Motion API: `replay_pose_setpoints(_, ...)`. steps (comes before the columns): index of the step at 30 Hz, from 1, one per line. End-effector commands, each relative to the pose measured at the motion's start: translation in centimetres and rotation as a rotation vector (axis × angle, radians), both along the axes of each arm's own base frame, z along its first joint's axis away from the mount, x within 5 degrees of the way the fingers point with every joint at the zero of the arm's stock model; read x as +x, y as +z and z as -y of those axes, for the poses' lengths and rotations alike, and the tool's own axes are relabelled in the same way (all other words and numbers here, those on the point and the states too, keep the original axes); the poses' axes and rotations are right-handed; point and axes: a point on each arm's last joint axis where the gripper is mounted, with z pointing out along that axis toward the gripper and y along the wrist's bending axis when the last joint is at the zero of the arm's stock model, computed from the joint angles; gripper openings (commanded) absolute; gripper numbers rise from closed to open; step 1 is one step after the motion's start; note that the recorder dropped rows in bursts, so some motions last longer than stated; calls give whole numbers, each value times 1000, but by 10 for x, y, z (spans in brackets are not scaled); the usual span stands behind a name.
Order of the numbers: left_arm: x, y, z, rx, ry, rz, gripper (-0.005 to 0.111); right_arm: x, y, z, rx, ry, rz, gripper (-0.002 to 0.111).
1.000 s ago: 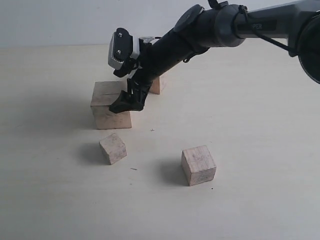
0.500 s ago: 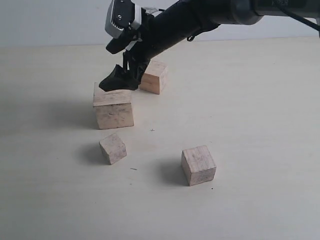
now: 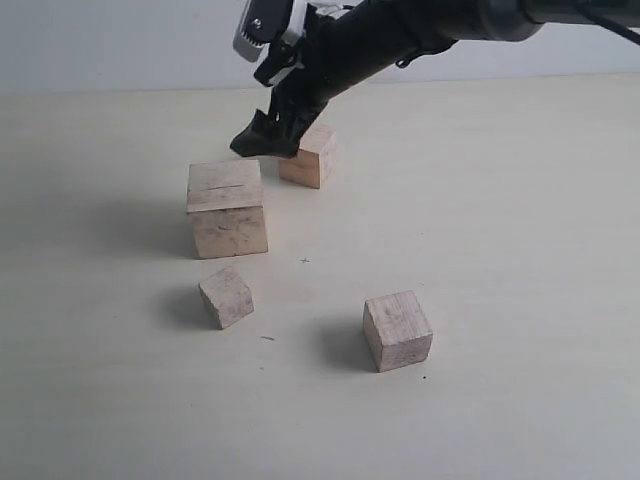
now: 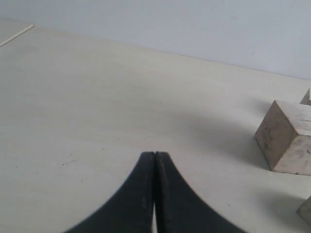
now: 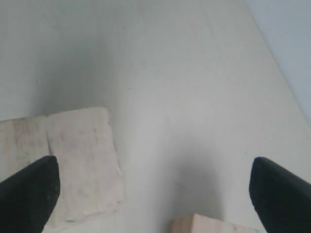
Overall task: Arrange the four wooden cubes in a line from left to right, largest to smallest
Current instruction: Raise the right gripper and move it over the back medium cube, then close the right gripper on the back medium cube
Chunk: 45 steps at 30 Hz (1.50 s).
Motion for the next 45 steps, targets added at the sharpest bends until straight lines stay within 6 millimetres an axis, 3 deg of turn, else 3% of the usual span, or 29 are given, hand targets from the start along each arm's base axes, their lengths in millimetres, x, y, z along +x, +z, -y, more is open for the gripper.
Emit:
replay_pose_setpoints(1,0,0,0,0,-6,9,0,18,15,31,19,-78,-9,102)
replay_pose_setpoints(8,0,0,0,0,-6,9,0,33,5,56,8,-109,-45,102)
replay_pose_setpoints(21,0,0,0,0,-6,9,0,54,-43,75,8,-152,-99,102)
replay_pose_setpoints(27,0,0,0,0,-6,9,0,60,-52,73,121,-164,-109,102)
replay_pose_setpoints(33,0,0,0,0,-6,9,0,61,-72,73,109,-151,-121,102)
replay_pose_setpoints(38,0,0,0,0,-6,9,0,62,-72,70,149,-142,-102,102)
replay_pose_setpoints(45,0,0,0,0,-6,9,0,63,-98,69,171,-158,-138,102)
